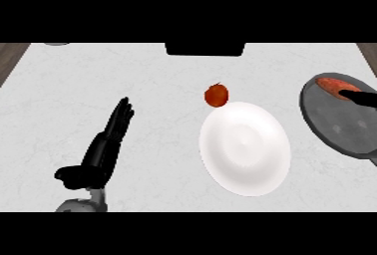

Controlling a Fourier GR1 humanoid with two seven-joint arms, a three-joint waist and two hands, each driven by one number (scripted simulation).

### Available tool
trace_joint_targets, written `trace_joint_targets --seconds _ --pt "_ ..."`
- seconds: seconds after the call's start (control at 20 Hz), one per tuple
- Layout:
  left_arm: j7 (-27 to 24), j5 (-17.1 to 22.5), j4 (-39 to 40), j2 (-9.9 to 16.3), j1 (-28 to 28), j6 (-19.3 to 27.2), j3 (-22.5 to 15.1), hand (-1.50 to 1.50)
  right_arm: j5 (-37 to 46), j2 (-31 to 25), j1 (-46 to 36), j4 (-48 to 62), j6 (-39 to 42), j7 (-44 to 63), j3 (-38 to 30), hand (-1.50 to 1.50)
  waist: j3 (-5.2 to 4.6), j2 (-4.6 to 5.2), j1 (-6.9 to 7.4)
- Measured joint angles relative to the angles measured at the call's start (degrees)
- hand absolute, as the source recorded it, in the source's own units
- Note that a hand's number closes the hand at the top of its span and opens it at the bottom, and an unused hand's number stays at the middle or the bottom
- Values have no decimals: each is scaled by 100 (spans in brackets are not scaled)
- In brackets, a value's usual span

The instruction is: Pick the sweet potato from the plate and place it in the pan

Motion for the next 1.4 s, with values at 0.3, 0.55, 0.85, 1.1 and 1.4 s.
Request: trace_joint_targets --seconds 0.3,0.55,0.85,1.1,1.4 --pt "21 -4 -118 32 141 23 49 0 -753 -371 396 -38 1222 -389 -434 -150 -12 -45 -116" --pt "-71 -19 -61 14 248 18 50 0 -1193 -471 975 -232 2405 -734 -511 -150 -18 -68 -178" --pt "-42 -39 -144 14 335 -1 38 0 -1608 -414 1879 -1025 3261 -1009 -398 -150 -20 -77 -198" --pt "-25 -7 -49 20 191 -23 156 0 -1961 -151 2733 -2085 3488 -893 -305 -150 -23 -76 -203" --pt "-71 21 78 30 98 -133 239 0 -2303 132 3453 -3272 3472 -479 -126 -150 -21 -68 -180"
